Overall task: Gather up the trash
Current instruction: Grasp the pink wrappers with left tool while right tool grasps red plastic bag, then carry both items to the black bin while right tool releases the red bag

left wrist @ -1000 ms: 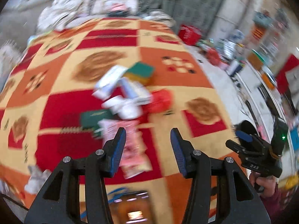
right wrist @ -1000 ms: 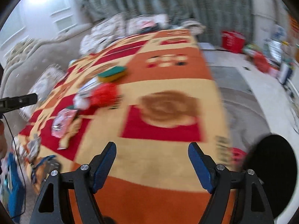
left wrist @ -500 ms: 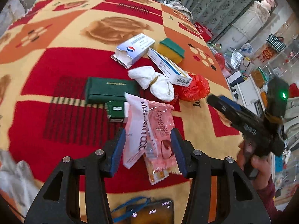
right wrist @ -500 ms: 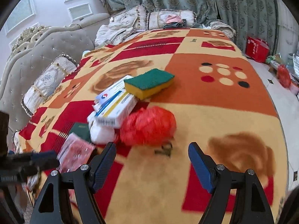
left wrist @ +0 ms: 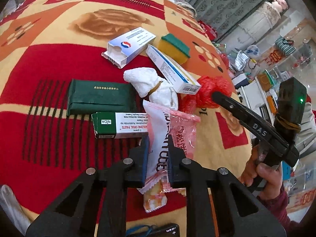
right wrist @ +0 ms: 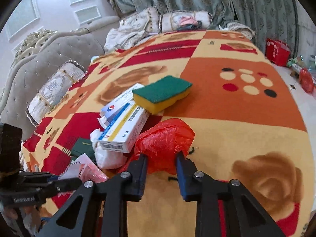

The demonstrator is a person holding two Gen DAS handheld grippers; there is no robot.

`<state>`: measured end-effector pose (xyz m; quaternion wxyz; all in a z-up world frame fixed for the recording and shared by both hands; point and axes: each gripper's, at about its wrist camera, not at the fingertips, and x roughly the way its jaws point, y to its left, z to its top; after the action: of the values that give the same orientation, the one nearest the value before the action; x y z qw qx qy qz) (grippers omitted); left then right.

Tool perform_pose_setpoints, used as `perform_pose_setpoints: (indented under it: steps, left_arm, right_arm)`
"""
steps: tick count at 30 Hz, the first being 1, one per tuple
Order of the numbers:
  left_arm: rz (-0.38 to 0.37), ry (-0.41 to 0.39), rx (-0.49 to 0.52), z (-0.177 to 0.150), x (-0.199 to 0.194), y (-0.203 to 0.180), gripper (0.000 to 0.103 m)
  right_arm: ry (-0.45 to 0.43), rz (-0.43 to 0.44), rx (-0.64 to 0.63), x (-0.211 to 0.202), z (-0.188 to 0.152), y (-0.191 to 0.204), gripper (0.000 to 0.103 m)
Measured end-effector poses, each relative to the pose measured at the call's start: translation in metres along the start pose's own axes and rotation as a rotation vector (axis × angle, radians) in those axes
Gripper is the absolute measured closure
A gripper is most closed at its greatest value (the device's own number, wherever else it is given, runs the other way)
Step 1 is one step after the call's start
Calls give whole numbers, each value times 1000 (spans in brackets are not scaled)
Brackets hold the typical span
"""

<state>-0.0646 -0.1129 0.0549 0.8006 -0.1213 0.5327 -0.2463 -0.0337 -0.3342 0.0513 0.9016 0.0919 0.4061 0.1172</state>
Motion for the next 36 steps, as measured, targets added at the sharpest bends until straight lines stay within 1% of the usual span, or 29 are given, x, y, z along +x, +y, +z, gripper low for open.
perform_pose_setpoints:
  steps: [3,7,14,18,20,22,23,25,27,28,32,36]
  left_arm:
    - [-5,-19,22,-1,-9,-6,93]
    - [-16,-43,35,1,-22,-13,94]
    - [-38,-76,90,4,-41,-39,94]
    - [-25,-78,107,3,-41,-47,94]
    - [5,-78,119,1,-36,-49,94]
    - [20,-78,129,0,-30,-49,92]
    - [27,-65,139,0,-23,-49,90]
    - [37,-44,147,0,-13,-49,82]
    - [45,-34,159,0,-1,-50,68]
    - [52,-27,162,-1,4,-51,66]
    - [83,18,201,-1,23,-57,65]
    - [147,62,256,-5,41,-66,65]
  right_arm:
    - [-29,-4,-20,-22,-6,0,80]
    - [-58,-7,-35,-52,-16,-1,81]
    - [-101,-22,-28,-93,-27,-14,81]
    - [-93,-35,-9,-99,-34,-26,81]
    - [-83,-36,2,-97,-39,-29,81]
    - [-66,-43,9,-92,-44,-33,81]
    - [-60,-44,10,-91,-45,-35,81]
    - [-46,-34,16,-87,-49,-38,81]
    - [-36,-28,19,-84,-52,-39,81]
    - [-30,-25,20,-82,-54,-40,81]
    - [-14,-1,25,-77,-58,-42,81]
    - [2,2,42,-68,-62,-46,81]
